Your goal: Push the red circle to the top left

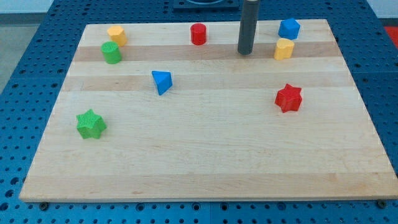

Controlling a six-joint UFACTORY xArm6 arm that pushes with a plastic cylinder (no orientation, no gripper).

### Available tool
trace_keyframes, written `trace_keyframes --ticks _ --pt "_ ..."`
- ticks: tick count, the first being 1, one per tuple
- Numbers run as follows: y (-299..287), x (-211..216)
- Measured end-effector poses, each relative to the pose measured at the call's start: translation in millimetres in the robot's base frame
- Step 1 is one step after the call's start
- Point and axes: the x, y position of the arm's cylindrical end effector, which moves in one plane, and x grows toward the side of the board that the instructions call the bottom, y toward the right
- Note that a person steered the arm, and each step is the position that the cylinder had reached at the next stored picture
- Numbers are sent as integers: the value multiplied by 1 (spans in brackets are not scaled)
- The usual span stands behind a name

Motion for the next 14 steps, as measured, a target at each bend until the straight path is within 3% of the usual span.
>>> trace_keyframes --ticks 1,2,3,4,5,6,12,14 --pt "0 9" --pt "6 62" --pt "20 77" --pt "45 77" --pt "116 77" --pt "132 77" --pt "132 -2" --pt "94 12"
